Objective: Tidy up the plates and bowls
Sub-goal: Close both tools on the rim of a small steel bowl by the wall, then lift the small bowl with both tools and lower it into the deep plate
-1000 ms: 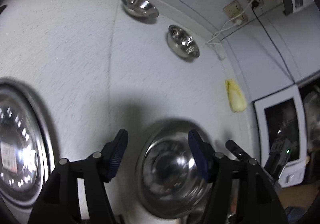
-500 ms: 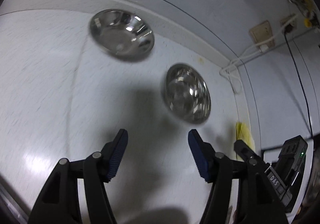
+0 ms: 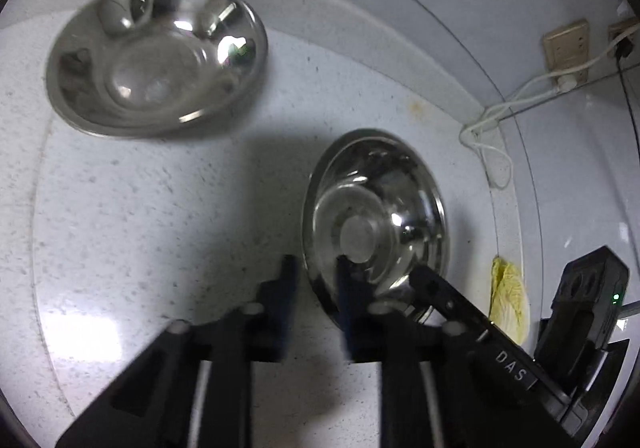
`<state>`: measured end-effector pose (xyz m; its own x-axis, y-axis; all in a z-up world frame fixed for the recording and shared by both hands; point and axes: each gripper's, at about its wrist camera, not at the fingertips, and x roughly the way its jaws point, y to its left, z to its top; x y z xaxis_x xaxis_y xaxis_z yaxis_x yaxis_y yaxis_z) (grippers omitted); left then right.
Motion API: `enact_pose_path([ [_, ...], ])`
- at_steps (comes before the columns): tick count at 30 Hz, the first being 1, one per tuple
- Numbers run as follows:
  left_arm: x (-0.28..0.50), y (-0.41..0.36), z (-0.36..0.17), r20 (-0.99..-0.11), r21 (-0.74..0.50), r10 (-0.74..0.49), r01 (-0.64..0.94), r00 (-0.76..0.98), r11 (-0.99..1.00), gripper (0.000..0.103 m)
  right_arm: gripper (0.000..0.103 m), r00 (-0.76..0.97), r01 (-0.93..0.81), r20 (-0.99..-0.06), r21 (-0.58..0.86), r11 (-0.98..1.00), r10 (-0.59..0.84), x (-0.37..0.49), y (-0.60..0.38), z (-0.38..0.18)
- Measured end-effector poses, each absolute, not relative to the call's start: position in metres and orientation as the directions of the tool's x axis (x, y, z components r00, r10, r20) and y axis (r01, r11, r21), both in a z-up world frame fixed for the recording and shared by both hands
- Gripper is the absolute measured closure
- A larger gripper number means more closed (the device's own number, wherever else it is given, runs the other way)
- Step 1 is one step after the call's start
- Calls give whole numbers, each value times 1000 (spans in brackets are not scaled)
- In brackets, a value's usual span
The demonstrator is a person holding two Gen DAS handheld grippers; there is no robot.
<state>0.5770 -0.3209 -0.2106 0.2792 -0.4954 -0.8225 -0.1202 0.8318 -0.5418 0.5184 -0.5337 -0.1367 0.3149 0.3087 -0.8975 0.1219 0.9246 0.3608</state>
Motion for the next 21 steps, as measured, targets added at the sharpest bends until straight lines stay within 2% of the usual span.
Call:
enact_pose_path([
  [4, 571, -321, -203, -814, -548, -497, -114, 301, 829, 93, 92, 326, 127, -901, 343, 931, 287, 522, -528, -132],
  [9, 555, -314, -164, -792, -564, -503, -97, 345, 820, 93, 93, 384, 119, -877, 357, 927, 289, 514, -526, -96],
  [17, 508, -297, -81, -743, -602, -524, -72, 417, 796, 93, 93, 473, 91, -832, 372, 924, 289, 485, -518, -11],
  [21, 460, -287, -41, -713, -627, -546, -51, 440, 777, 93, 93, 526, 68, -799, 380, 922, 291, 444, -510, 36],
])
